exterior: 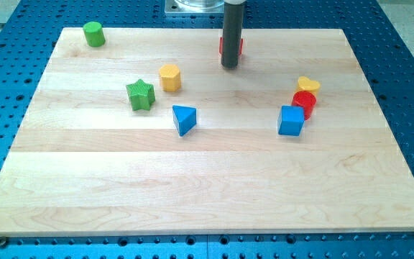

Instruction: Slightly move the red star to the left

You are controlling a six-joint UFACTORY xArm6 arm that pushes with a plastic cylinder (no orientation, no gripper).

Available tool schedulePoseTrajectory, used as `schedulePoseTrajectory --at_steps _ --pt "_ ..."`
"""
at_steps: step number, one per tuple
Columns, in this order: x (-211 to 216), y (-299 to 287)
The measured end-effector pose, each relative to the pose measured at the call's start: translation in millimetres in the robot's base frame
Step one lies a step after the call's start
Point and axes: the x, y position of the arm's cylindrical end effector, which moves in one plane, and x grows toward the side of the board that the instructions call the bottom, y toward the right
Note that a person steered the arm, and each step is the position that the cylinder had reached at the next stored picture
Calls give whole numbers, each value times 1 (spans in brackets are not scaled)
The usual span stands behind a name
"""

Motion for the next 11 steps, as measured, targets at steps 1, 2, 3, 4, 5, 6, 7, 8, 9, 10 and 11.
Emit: schedulePoseTrajectory --at_steps 1,2,3,4,5,6,7,8,9,10,11 --pt "-5 0" --pt "19 52" --pt "-23 55" --pt "-27 -8" --pt "-20 -52" --pt "-9 -2" --pt "-44 -5" --pt "-56 -26" --pt "-44 -40" --pt "-4 -24" --pt "32 -11"
